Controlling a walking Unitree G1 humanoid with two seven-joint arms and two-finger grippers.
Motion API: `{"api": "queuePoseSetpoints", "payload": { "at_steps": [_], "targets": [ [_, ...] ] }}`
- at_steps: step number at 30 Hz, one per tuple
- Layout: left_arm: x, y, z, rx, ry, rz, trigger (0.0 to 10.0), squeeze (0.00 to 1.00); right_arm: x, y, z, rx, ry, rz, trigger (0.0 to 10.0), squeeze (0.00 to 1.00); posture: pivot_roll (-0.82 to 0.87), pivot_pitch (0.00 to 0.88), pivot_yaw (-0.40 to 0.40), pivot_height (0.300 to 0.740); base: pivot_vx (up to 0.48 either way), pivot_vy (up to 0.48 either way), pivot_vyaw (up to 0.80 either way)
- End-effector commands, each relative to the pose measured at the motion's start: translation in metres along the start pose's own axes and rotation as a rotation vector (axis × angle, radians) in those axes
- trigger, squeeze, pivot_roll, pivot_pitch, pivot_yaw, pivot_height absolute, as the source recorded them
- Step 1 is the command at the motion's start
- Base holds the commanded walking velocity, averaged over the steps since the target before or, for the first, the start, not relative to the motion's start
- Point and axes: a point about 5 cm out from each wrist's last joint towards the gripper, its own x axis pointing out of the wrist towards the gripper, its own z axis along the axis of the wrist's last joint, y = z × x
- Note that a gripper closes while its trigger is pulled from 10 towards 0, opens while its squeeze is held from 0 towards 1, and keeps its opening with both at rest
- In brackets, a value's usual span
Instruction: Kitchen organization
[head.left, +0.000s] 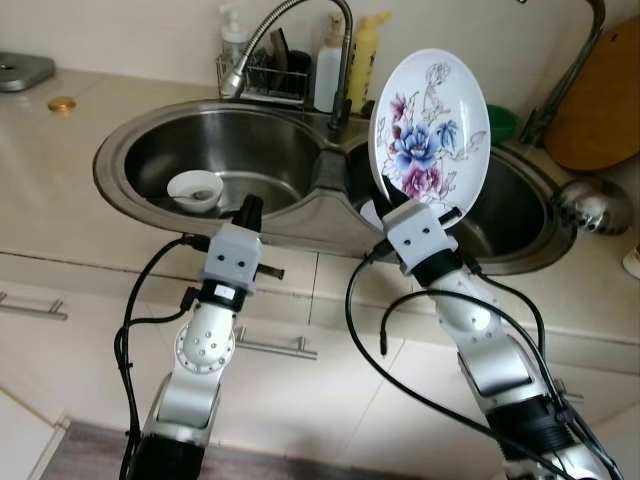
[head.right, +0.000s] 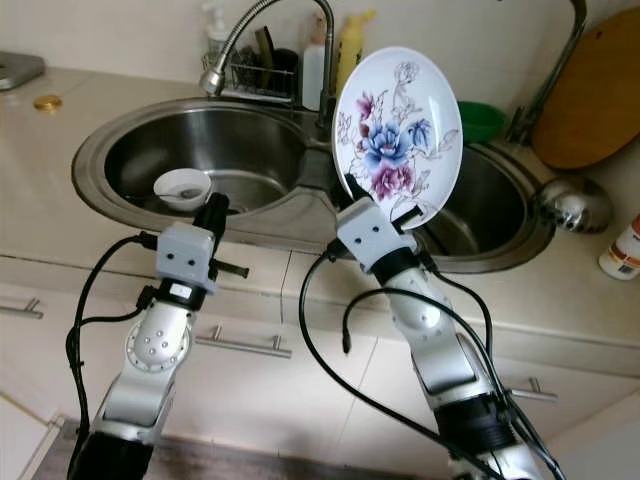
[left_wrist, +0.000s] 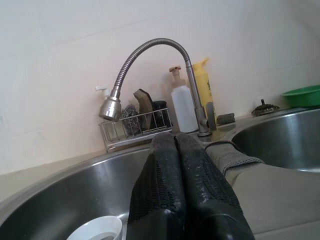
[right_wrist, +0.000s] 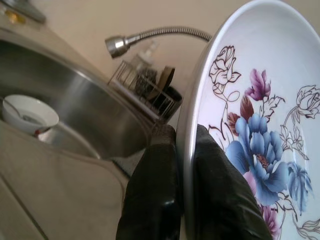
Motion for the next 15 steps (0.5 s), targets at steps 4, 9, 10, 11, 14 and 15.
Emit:
{"api": "queuePoseSetpoints", "payload": {
  "at_steps": [4, 9, 10, 11, 14, 15],
  "targets": [
    [0.001, -0.002, 0.002, 0.000, -0.009, -0.004, 10.0, 0.00, 0.005, -0.005, -0.008, 0.021, 0.057, 0.007, 10.0, 0.00, -0.02, 0.000, -0.092, 0.740, 0.000, 0.000, 0.00],
    [0.001, -0.003, 0.002, 0.000, -0.011, -0.005, 10.0, 0.00, 0.018, -0.003, -0.032, 0.122, 0.211, 0.058, 10.0, 0.00, -0.02, 0.000, -0.088, 0.740, 0.000, 0.000, 0.00],
    [0.001, -0.003, 0.002, 0.001, -0.011, -0.005, 10.0, 0.00, 0.020, -0.003, -0.034, 0.127, 0.228, 0.066, 10.0, 0.00, -0.02, 0.000, -0.088, 0.740, 0.000, 0.000, 0.00],
    [0.001, -0.003, 0.002, 0.000, -0.011, -0.005, 10.0, 0.00, 0.024, -0.004, -0.037, 0.130, 0.240, 0.071, 10.0, 0.00, -0.01, 0.000, -0.088, 0.740, 0.000, 0.000, 0.00],
    [0.002, -0.004, 0.002, 0.000, -0.012, -0.008, 10.0, 0.00, 0.035, -0.006, -0.041, 0.124, 0.274, 0.100, 10.0, 0.00, -0.01, 0.000, -0.089, 0.740, 0.000, 0.000, 0.00],
    [0.002, -0.004, 0.003, 0.001, -0.013, -0.008, 10.0, 0.00, 0.042, -0.009, -0.045, 0.124, 0.312, 0.116, 10.0, 0.00, 0.00, 0.000, -0.091, 0.740, 0.000, 0.000, 0.00]
  ]
}}
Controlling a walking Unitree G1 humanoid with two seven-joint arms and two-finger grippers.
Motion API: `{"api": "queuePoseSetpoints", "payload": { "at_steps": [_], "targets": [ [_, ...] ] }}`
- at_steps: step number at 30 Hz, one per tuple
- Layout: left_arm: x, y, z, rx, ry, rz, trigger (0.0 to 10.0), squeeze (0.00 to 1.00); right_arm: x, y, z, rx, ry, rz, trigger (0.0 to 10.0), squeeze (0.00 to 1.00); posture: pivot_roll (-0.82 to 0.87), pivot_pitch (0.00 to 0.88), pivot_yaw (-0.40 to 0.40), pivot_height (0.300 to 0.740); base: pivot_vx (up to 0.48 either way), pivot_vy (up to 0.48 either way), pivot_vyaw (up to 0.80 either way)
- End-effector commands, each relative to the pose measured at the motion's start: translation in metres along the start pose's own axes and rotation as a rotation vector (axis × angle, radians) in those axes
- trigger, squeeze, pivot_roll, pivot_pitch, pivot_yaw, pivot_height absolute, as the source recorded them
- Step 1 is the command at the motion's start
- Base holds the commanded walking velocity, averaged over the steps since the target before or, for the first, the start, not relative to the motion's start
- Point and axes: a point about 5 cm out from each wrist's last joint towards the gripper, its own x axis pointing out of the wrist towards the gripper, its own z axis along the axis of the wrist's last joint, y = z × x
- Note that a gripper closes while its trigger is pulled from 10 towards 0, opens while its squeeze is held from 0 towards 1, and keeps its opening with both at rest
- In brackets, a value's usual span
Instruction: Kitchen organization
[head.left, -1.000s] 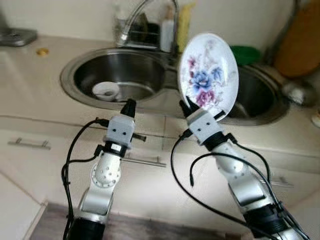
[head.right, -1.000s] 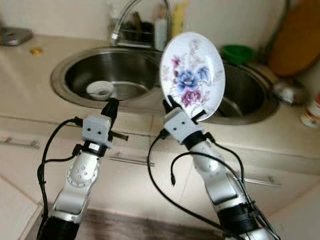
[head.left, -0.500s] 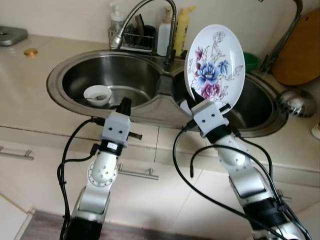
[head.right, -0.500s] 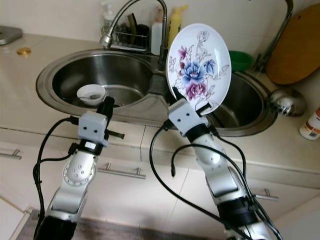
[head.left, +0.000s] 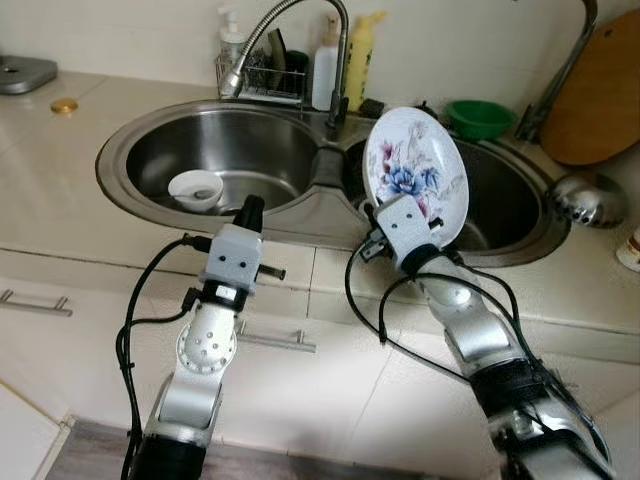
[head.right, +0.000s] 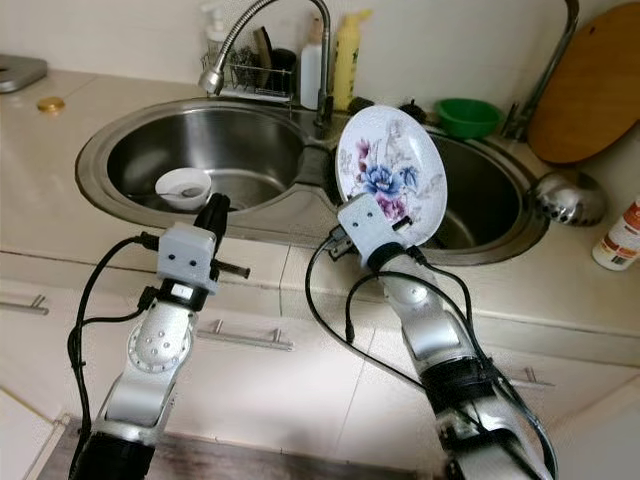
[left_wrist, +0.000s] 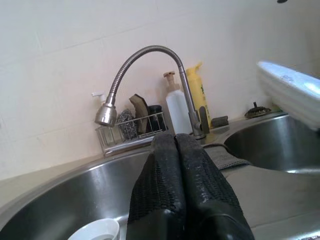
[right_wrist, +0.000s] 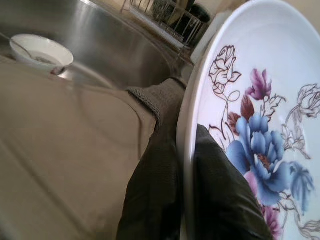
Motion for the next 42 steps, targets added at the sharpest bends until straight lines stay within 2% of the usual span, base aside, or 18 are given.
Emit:
{"api": "queuePoseSetpoints", "payload": {
  "at_steps": [1, 2, 4, 5, 12, 14, 17, 20, 22, 23, 27, 28, 29, 30, 33, 41, 42],
  "targets": [
    [0.002, -0.001, 0.002, 0.004, -0.011, -0.004, 10.0, 0.00, 0.008, -0.010, -0.002, 0.024, 0.053, 0.006, 10.0, 0.00, 0.00, 0.000, -0.092, 0.740, 0.000, 0.000, 0.00],
    [0.002, -0.001, 0.002, 0.004, -0.011, -0.004, 10.0, 0.00, 0.008, -0.010, -0.002, 0.024, 0.053, 0.006, 10.0, 0.00, 0.00, 0.000, -0.092, 0.740, 0.000, 0.000, 0.00],
    [0.002, -0.001, 0.003, 0.007, -0.012, -0.002, 10.0, 0.00, 0.015, -0.017, -0.007, 0.061, 0.119, 0.008, 10.0, 0.00, 0.00, 0.000, -0.095, 0.740, 0.000, 0.000, 0.00],
    [0.002, -0.001, 0.003, 0.007, -0.012, -0.002, 10.0, 0.00, 0.015, -0.017, -0.007, 0.061, 0.119, 0.008, 10.0, 0.00, 0.00, 0.000, -0.095, 0.740, 0.000, 0.000, 0.00],
    [0.002, 0.000, 0.003, 0.008, -0.009, 0.000, 10.0, 0.00, 0.019, -0.031, -0.026, 0.146, 0.298, -0.008, 10.0, 0.00, 0.01, 0.000, -0.099, 0.740, 0.000, 0.000, 0.00],
    [0.002, -0.001, 0.003, 0.008, -0.008, -0.003, 10.0, 0.00, 0.015, -0.034, -0.036, 0.201, 0.367, -0.033, 10.0, 0.00, 0.02, 0.000, -0.100, 0.740, 0.000, 0.000, 0.00],
    [0.002, -0.001, 0.003, 0.007, -0.007, -0.004, 10.0, 0.00, 0.011, -0.039, -0.042, 0.279, 0.398, -0.085, 10.0, 0.00, 0.02, 0.000, -0.101, 0.740, 0.000, 0.000, 0.00],
    [0.002, -0.001, 0.002, 0.008, -0.004, -0.004, 10.0, 0.00, 0.008, -0.047, -0.047, 0.421, 0.410, -0.175, 10.0, 0.00, 0.02, 0.000, -0.102, 0.740, 0.000, 0.000, 0.00],
    [0.001, -0.002, 0.002, 0.008, -0.002, -0.004, 10.0, 0.00, 0.006, -0.049, -0.049, 0.477, 0.416, -0.200, 10.0, 0.00, 0.02, 0.000, -0.104, 0.740, 0.000, 0.000, 0.00],
    [0.001, -0.002, 0.002, 0.008, 0.002, -0.003, 10.0, 0.00, 0.005, -0.050, -0.052, 0.540, 0.423, -0.227, 10.0, 0.00, 0.02, 0.000, -0.104, 0.740, 0.000, 0.000, 0.00],
    [0.000, -0.002, 0.001, 0.007, 0.005, -0.005, 10.0, 0.00, 0.003, -0.051, -0.054, 0.565, 0.433, -0.238, 10.0, 0.00, 0.02, 0.000, -0.103, 0.740, 0.000, 0.000, 0.00],
    [0.001, -0.002, 0.001, 0.007, 0.005, -0.005, 10.0, 0.00, 0.003, -0.051, -0.054, 0.568, 0.435, -0.242, 10.0, 0.36, 0.02, 0.000, -0.103, 0.740, 0.000, 0.000, 0.00],
    [0.001, -0.002, 0.001, 0.006, 0.005, -0.005, 10.0, 0.00, 0.003, -0.051, -0.055, 0.570, 0.436, -0.244, 10.0, 0.36, 0.02, 0.000, -0.103, 0.740, 0.000, 0.000, 0.00],
    [0.001, -0.003, 0.001, 0.005, 0.006, -0.006, 10.0, 0.00, 0.003, -0.051, -0.054, 0.575, 0.427, -0.245, 10.0, 1.00, 0.02, 0.000, -0.104, 0.740, 0.000, 0.000, 0.00],
    [0.000, -0.003, 0.001, 0.003, 0.007, -0.007, 10.0, 0.00, 0.003, -0.051, -0.054, 0.570, 0.418, -0.240, 10.0, 1.00, 0.01, 0.000, -0.103, 0.740, 0.000, 0.000, 0.00],
    [0.000, -0.004, 0.001, 0.002, 0.011, -0.008, 10.0, 0.00, 0.006, -0.052, -0.048, 0.479, 0.385, -0.214, 10.0, 1.00, 0.01, 0.000, -0.104, 0.740, 0.000, 0.000, 0.00],
    [0.000, -0.004, 0.001, 0.001, 0.011, -0.008, 10.0, 0.00, 0.009, -0.052, -0.041, 0.367, 0.356, -0.188, 10.0, 1.00, 0.01, 0.000, -0.103, 0.740, 0.000, 0.000, 0.00]
  ]
}}
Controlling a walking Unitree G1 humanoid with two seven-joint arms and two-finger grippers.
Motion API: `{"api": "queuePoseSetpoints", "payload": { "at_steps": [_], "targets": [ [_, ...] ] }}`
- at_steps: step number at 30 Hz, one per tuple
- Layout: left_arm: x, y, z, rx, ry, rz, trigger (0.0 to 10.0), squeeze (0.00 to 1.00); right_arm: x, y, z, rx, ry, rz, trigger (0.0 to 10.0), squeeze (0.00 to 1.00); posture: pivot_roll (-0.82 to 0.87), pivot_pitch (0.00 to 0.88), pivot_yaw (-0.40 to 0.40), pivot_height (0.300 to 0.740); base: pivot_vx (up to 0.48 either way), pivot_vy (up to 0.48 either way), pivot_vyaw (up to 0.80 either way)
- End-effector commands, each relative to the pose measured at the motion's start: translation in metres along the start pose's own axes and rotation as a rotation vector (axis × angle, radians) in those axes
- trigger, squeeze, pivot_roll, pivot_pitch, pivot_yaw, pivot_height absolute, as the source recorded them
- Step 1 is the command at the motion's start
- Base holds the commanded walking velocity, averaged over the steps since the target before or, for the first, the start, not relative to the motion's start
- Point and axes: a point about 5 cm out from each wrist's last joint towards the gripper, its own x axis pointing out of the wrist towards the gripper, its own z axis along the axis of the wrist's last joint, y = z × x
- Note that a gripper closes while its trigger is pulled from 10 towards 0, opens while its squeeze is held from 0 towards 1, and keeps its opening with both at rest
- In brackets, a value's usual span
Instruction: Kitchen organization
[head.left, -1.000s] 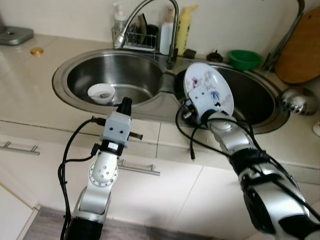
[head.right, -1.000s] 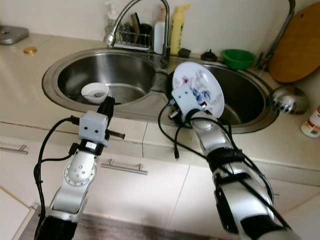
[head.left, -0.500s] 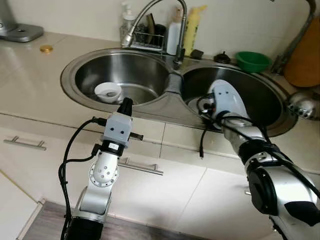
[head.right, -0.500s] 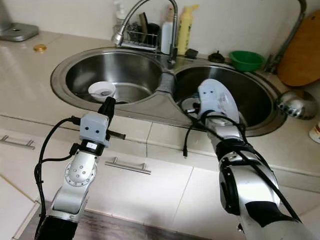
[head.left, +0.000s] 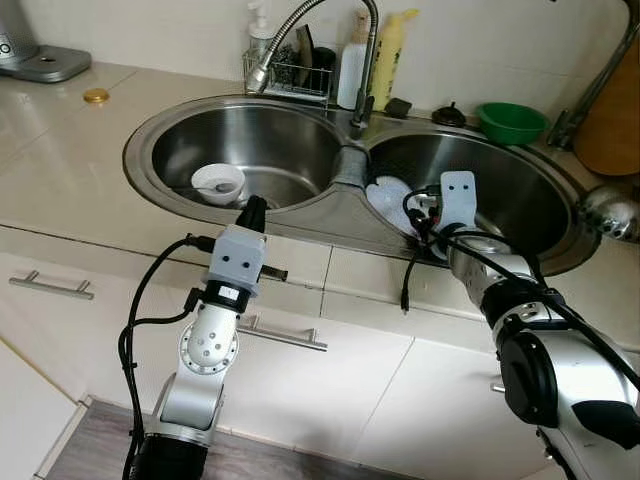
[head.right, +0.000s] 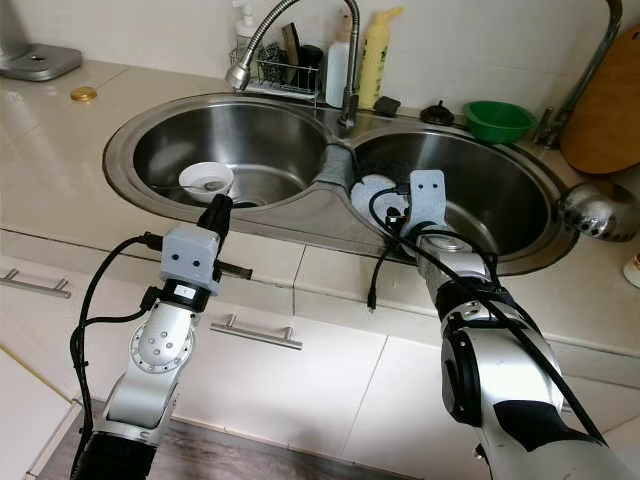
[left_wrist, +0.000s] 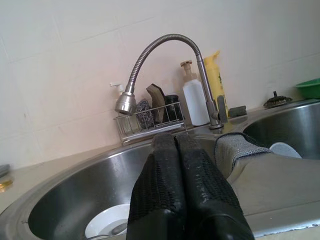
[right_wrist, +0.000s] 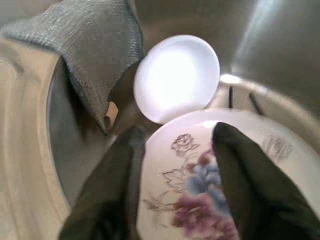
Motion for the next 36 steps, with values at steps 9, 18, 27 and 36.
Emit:
{"api": "queuePoseSetpoints", "payload": {
  "at_steps": [9, 18, 27, 36],
  "targets": [
    [-0.001, -0.001, 0.001, -0.006, 0.004, -0.003, 10.0, 0.00, -0.007, 0.026, 0.025, -0.523, -0.265, 0.025, 10.0, 1.00, 0.00, 0.000, -0.102, 0.740, 0.000, 0.000, 0.00],
    [-0.002, -0.001, 0.000, -0.028, 0.017, -0.002, 10.0, 0.00, -0.046, 0.033, 0.037, -0.692, -0.580, -0.058, 10.0, 0.00, -0.01, 0.000, -0.105, 0.740, 0.000, 0.000, 0.00],
    [-0.001, 0.002, 0.001, -0.033, 0.007, 0.002, 10.0, 0.00, -0.097, 0.052, 0.039, -0.563, -0.800, -0.050, 10.0, 0.00, -0.01, 0.000, -0.102, 0.740, 0.000, 0.000, 0.00],
    [0.000, 0.002, 0.002, -0.038, -0.001, -0.006, 10.0, 0.00, -0.125, 0.065, 0.017, -0.556, -0.785, -0.007, 10.0, 0.00, -0.02, 0.000, -0.100, 0.740, 0.000, 0.000, 0.00]
  ]
}}
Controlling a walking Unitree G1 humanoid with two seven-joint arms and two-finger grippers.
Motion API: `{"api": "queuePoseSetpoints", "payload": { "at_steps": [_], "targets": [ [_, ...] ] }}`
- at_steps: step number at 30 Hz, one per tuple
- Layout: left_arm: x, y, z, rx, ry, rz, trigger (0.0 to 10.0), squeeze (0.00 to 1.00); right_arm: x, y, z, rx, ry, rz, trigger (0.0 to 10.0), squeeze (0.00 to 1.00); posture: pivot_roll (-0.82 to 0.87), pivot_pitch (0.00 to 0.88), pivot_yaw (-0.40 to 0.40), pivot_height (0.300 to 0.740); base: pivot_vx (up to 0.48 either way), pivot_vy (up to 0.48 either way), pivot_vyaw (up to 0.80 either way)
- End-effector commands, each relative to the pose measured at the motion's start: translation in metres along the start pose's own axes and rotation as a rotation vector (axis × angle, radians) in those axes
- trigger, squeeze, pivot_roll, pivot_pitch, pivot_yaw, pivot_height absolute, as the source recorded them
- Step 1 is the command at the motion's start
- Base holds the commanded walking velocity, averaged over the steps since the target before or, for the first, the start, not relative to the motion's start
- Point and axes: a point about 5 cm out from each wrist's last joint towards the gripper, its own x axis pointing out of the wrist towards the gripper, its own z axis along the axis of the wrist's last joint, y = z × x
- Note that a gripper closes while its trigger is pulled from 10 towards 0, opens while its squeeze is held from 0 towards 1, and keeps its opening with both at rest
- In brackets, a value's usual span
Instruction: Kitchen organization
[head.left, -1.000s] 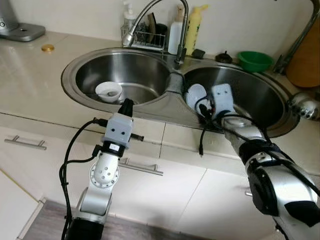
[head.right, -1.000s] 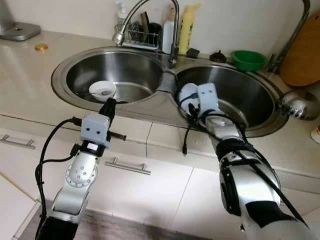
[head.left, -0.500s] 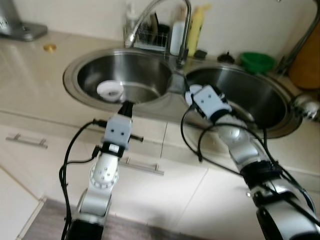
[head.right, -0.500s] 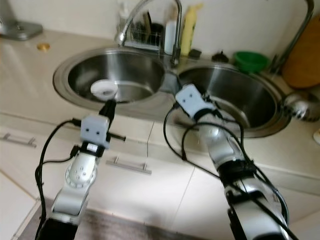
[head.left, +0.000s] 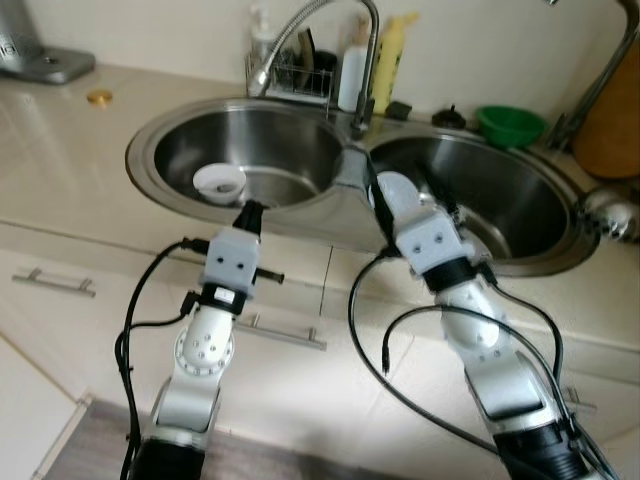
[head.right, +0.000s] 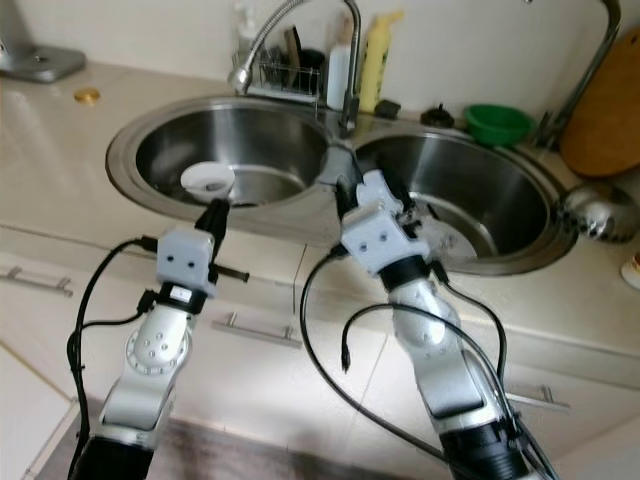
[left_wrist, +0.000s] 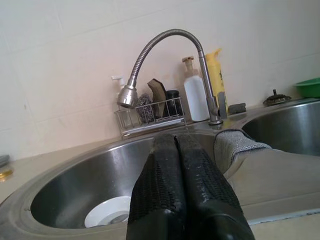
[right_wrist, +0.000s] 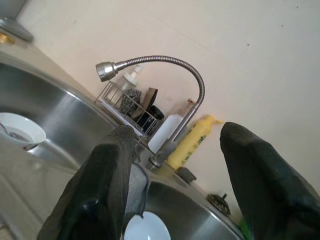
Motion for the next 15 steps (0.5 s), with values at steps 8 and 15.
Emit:
{"api": "queuePoseSetpoints", "payload": {
  "at_steps": [8, 15],
  "targets": [
    [0.003, -0.001, 0.007, -0.011, -0.032, -0.011, 10.0, 0.00, -0.011, -0.007, -0.007, -0.035, 0.051, 0.028, 10.0, 0.00, -0.02, 0.000, -0.099, 0.740, 0.000, 0.100, 0.00],
    [0.003, -0.001, 0.007, -0.012, -0.033, -0.016, 10.0, 0.00, -0.011, -0.008, -0.009, -0.025, 0.064, 0.021, 10.0, 0.00, -0.01, 0.000, -0.099, 0.740, 0.000, 0.348, 0.00]
  ]
}}
